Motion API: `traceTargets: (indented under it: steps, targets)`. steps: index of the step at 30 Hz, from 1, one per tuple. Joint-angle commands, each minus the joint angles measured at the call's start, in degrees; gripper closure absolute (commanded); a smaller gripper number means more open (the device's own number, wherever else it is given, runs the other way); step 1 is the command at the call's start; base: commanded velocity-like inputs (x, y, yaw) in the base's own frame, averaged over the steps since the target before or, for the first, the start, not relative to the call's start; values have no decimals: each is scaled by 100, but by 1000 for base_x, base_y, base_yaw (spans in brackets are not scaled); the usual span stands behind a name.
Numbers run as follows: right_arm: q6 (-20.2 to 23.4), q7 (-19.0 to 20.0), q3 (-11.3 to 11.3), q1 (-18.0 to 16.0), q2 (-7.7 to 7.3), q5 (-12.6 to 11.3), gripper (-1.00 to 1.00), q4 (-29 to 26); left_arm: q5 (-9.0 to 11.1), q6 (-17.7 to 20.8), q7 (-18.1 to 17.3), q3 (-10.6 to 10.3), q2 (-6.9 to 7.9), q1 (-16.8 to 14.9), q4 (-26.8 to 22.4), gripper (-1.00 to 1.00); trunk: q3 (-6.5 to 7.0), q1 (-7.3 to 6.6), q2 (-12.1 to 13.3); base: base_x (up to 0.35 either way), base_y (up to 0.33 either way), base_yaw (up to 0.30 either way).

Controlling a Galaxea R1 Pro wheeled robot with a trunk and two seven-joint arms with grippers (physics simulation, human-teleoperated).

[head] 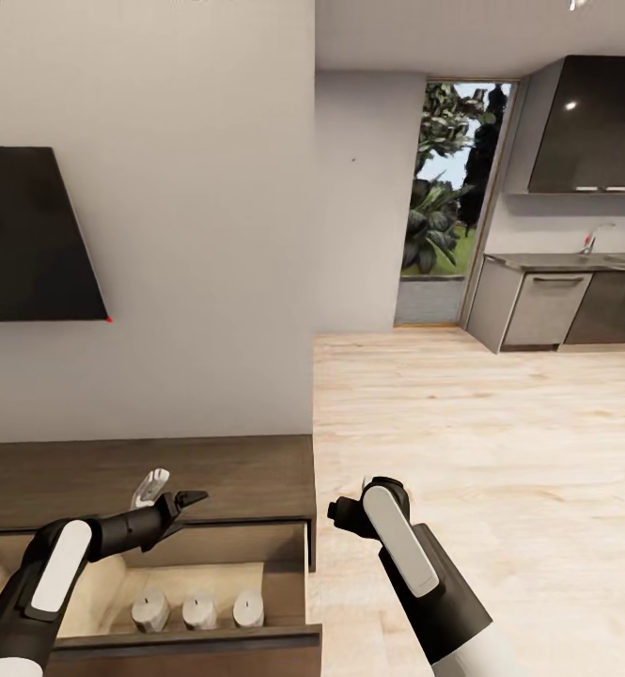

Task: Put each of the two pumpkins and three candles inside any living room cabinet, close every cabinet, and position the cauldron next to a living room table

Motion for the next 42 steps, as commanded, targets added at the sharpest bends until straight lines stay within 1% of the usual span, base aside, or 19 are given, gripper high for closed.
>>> traceTargets:
  steps: [1,14,17,19,20,21,23,25,26,27,28,30,32,34,42]
  targets:
    - [0,0,0,0,1,0,-100,0,-2,0,0,-1,-1,2,0,-100,18,-23,42,0,0,0]
    - [-1,0,0,0,6,0,-100,-1,-14,-12,0,-12,-5,8,0,-100,252,-308,563,0,0,0]
    - [3,0,1,0,7,-6,-100,0,-85,-54,67,-132,-44,8,-25,-100,306,-374,683,0,0,0]
    - [5,0,1,0,8,-7,-100,0,-129,-68,158,-308,-51,8,-30,-100,342,-418,764,0,0,0]
    - [7,0,2,0,8,-4,-100,3,-197,-91,339,-554,-51,6,-32,-100,360,-440,804,0,0,0]
    - [7,0,3,0,8,-3,-100,5,-231,-116,574,-727,-54,4,-33,-100,378,-462,844,0,0,0]
    - [7,0,6,0,3,-1,-100,3,-259,-174,1185,-954,-77,1,-44,-100,413,-506,924,0,0,0]
    - [8,0,8,0,1,-1,-100,1,-260,-221,1890,-1052,-151,0,-124,-100,449,-550,1004,0,0,0]
    - [8,0,8,0,3,0,-100,1,-267,-238,2242,-1077,-213,0,-191,-100,467,-572,1044,0,0,0]
    - [8,0,8,0,4,0,-100,1,-268,-245,2398,-1086,-241,0,-221,-100,485,-594,1084,0,0,0]
    - [8,0,8,0,6,0,-100,0,-271,-259,2807,-1103,-310,0,-296,-100,503,-616,1125,0,0,0]
    - [12,0,9,0,5,0,-100,0,-263,-267,3207,-1114,-373,-1,-345,-100,539,-660,1205,0,0,0]
    - [14,0,9,0,7,0,-100,0,-259,-274,3405,-1120,-420,-1,-366,-100,575,-704,1285,0,0,0]
    - [14,0,9,0,7,0,-100,0,-257,-281,3470,-1125,-445,-1,-376,-100,611,-747,1365,0,0,0]
    - [16,0,9,0,6,-2,-100,0,-256,-291,3539,-1130,-471,-1,-386,-100,755,-923,1686,0,0,0]
